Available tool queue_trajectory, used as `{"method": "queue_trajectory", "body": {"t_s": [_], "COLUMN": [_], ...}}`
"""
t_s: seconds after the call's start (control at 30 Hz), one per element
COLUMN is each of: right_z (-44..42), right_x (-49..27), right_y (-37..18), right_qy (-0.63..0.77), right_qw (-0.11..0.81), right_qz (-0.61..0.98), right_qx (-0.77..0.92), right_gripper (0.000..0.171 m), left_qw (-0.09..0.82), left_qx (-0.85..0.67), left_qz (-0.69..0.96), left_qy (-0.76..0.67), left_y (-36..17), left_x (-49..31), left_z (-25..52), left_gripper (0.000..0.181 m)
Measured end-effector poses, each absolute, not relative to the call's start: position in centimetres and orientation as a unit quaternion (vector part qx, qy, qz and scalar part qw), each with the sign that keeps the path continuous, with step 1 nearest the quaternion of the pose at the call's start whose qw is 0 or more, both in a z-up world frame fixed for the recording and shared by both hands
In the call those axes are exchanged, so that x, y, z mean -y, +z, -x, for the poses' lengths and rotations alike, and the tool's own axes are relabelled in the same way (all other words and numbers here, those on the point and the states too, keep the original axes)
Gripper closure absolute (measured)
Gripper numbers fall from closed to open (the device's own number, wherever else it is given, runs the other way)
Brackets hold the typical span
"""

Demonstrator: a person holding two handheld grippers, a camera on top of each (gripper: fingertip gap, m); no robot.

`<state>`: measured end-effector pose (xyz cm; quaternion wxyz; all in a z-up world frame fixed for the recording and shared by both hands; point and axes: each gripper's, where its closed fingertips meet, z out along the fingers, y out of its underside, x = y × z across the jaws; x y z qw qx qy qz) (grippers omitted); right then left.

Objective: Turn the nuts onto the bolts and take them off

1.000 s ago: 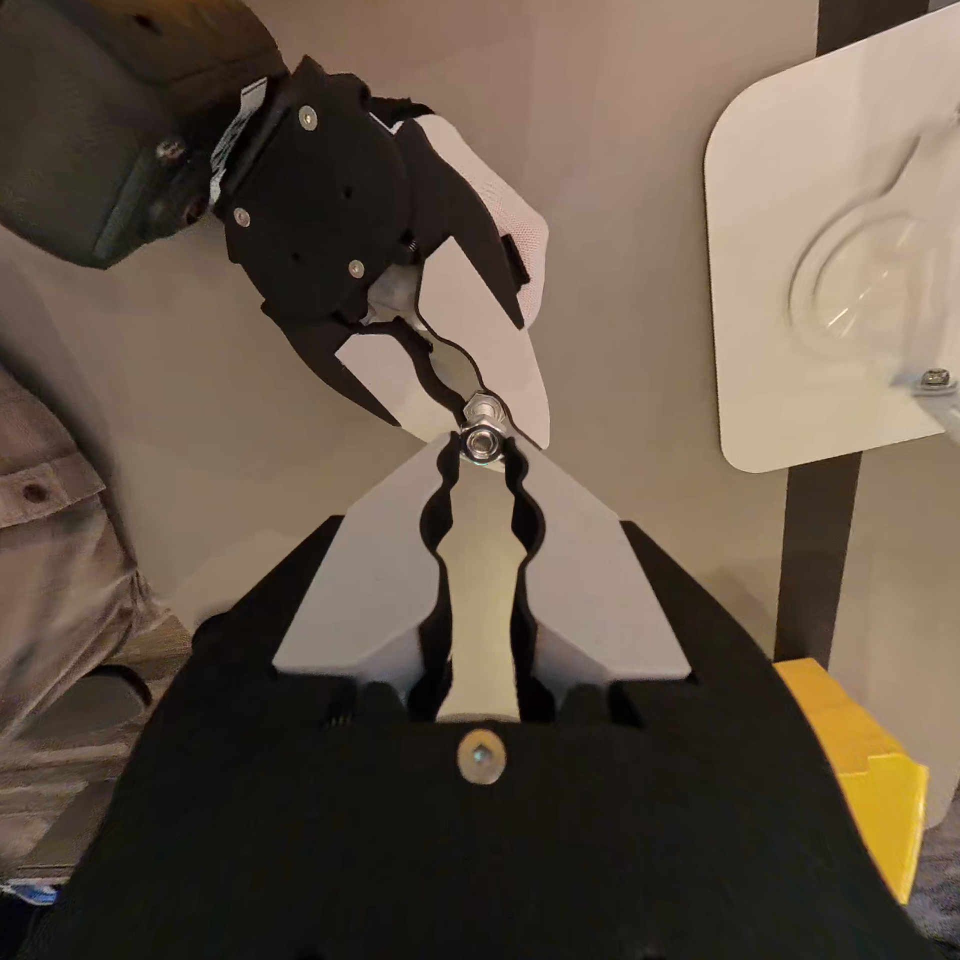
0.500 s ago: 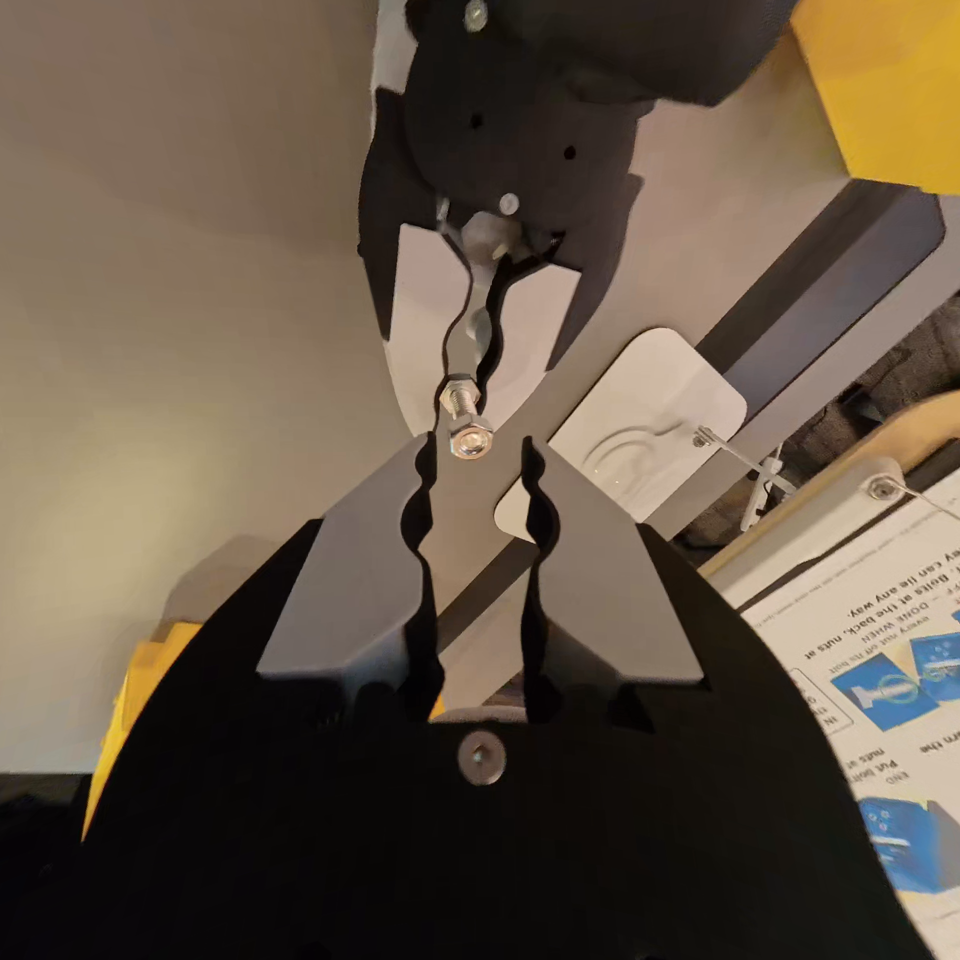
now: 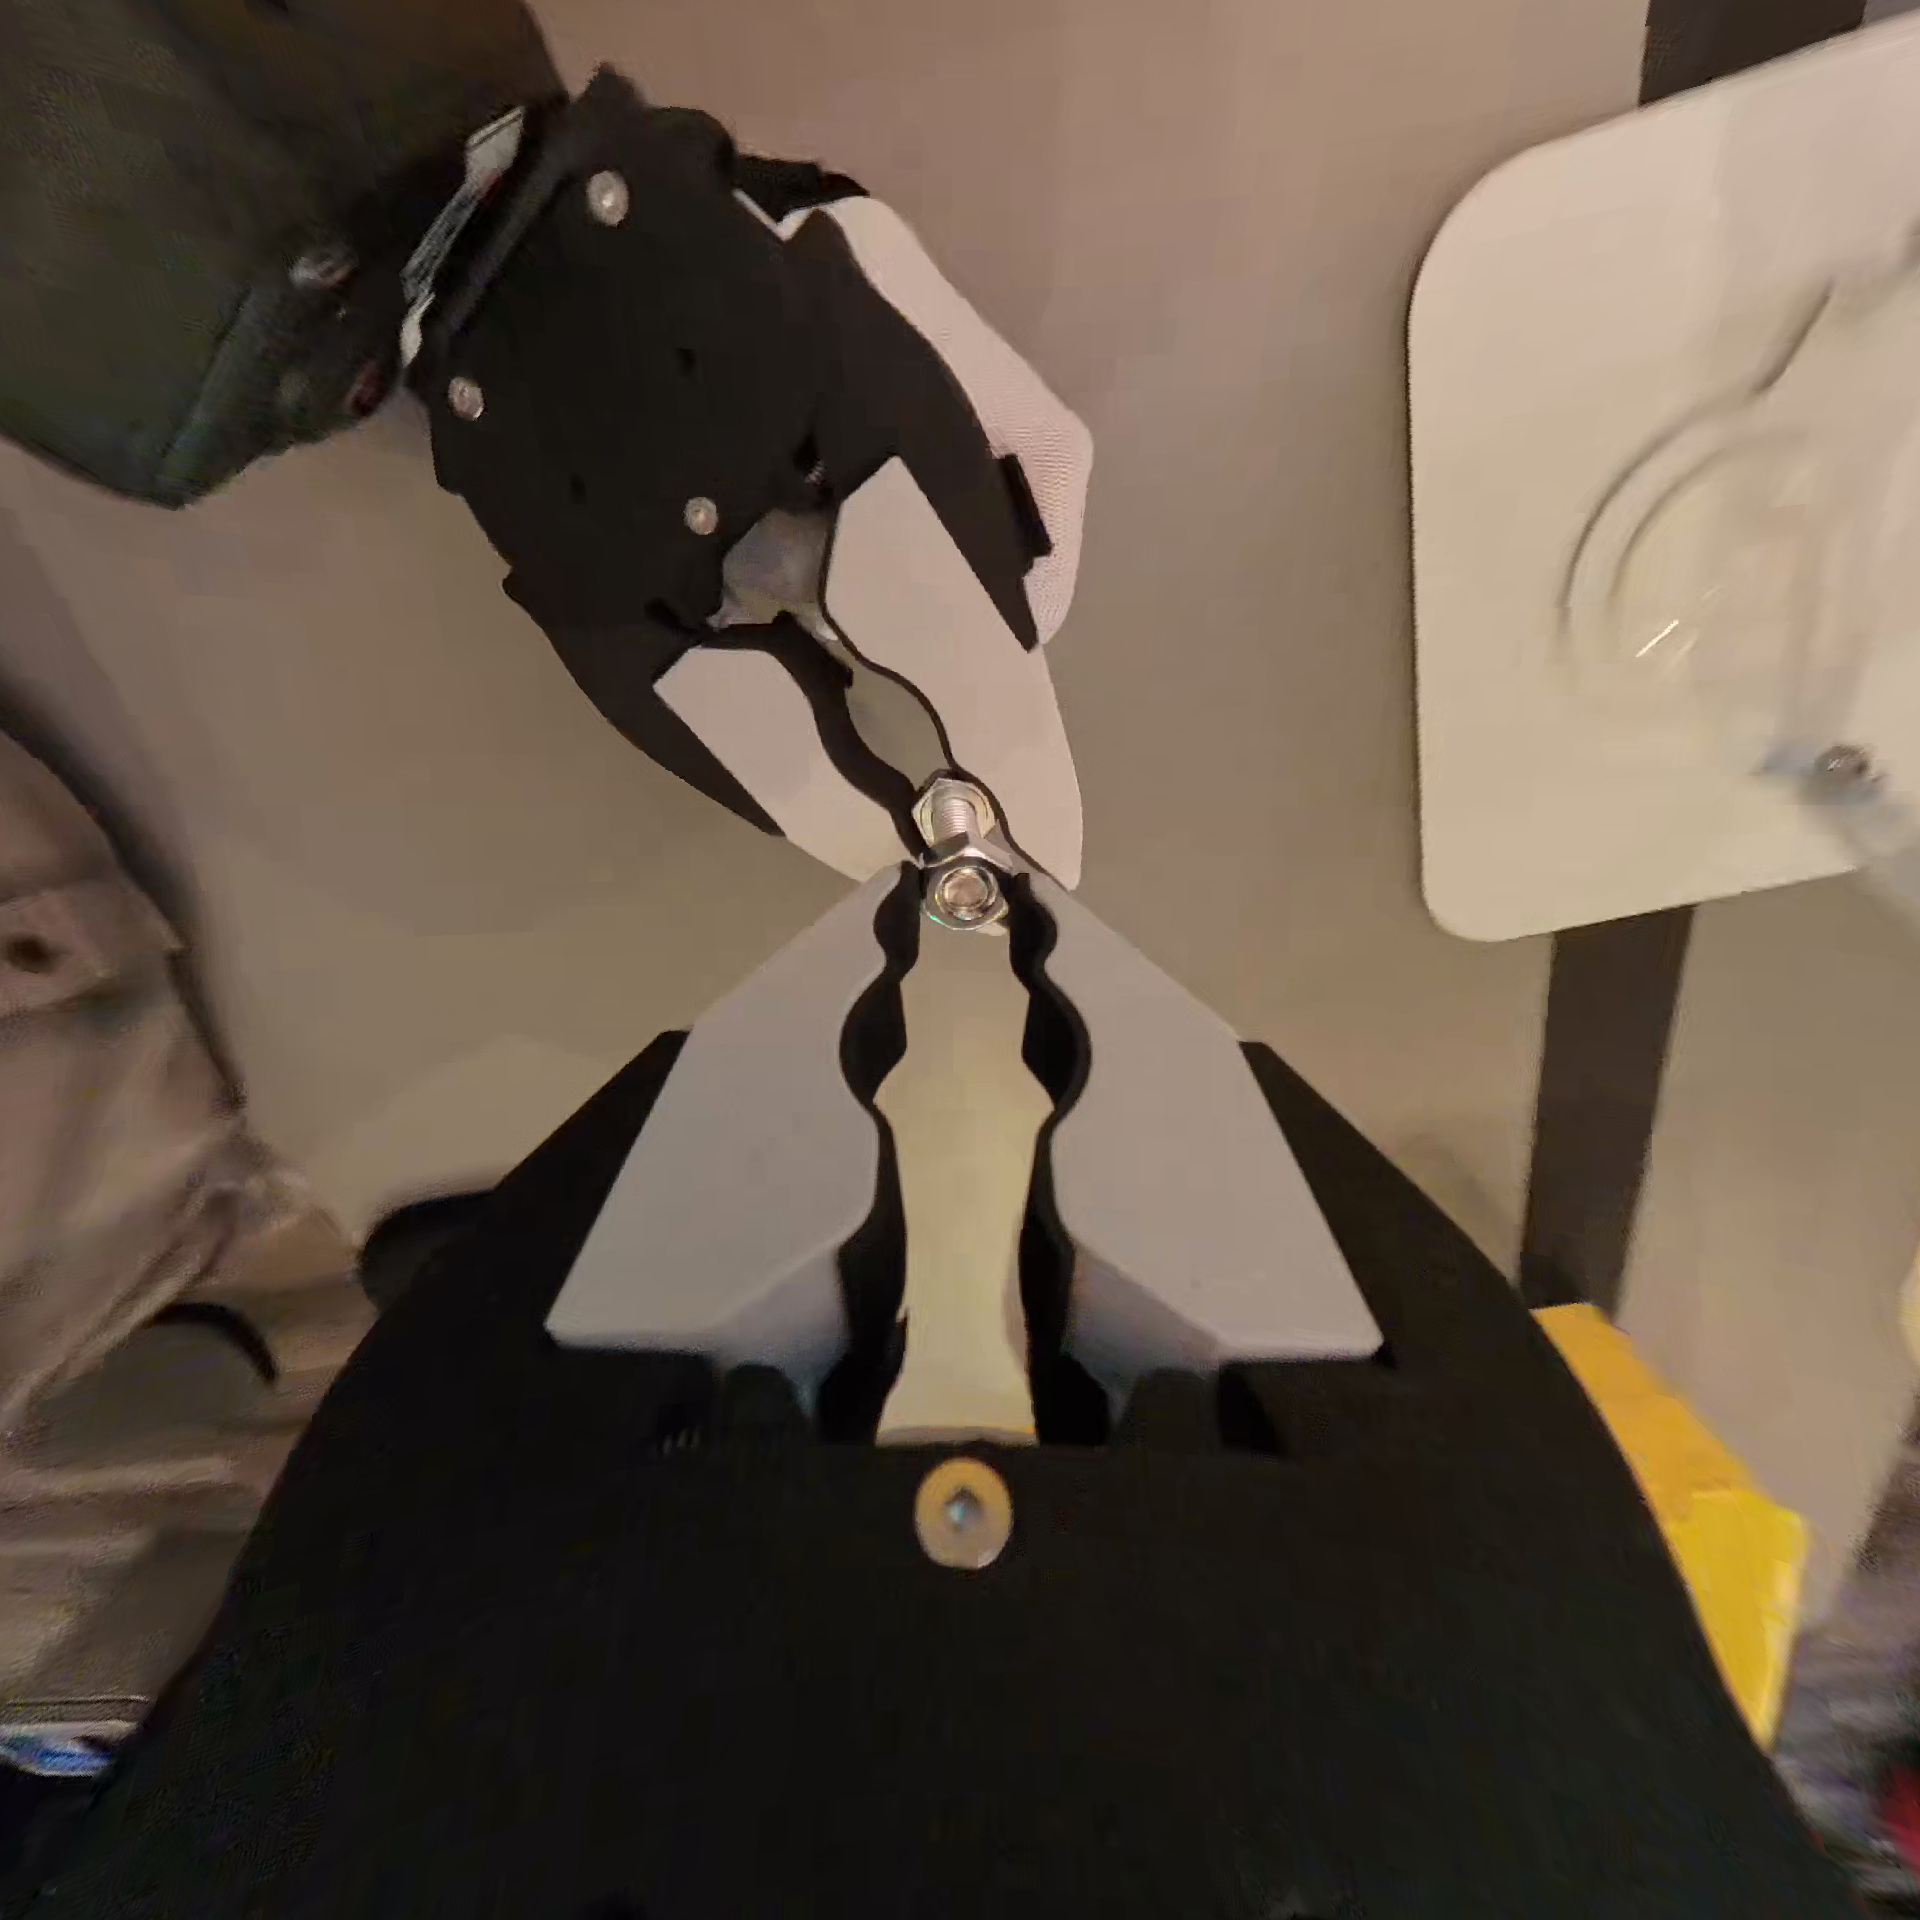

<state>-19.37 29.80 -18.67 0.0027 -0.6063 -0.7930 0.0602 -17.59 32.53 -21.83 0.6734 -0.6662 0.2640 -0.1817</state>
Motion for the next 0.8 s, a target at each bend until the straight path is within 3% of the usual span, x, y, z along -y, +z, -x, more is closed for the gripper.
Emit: {"method": "queue_trajectory", "body": {"t_s": [0.2, 0.37, 0.53, 0.7, 0.8], "right_z": [19.1, 19.9, 19.4, 19.5, 19.4], "right_x": [-29.4, -29.7, -30.1, -30.2, -30.4], "right_y": [-18.5, -17.8, -18.4, -18.8, -18.9], "right_qy": [0.045, -0.002, -0.042, -0.05, -0.049], "right_qw": [0.025, 0.105, 0.117, 0.127, 0.116], "right_qz": [0.527, 0.334, 0.214, 0.161, 0.18], "right_qx": [0.849, 0.937, 0.969, 0.977, 0.976], "right_gripper": [0.115, 0.128, 0.138, 0.155, 0.155], "left_qw": [0.675, 0.675, 0.675, 0.674, 0.674], "left_qx": [-0.263, -0.264, -0.265, -0.264, -0.265], "left_qz": [0.665, 0.664, 0.664, 0.665, 0.665], "left_qy": [-0.183, -0.183, -0.182, -0.183, -0.183], "left_y": [-21.8, -21.8, -21.8, -21.8, -21.8], "left_x": [-32.5, -32.5, -32.5, -32.5, -32.5], "left_z": [17.6, 17.6, 17.6, 17.6, 17.6], "left_gripper": [0.167, 0.167, 0.167, 0.167, 0.167]}}
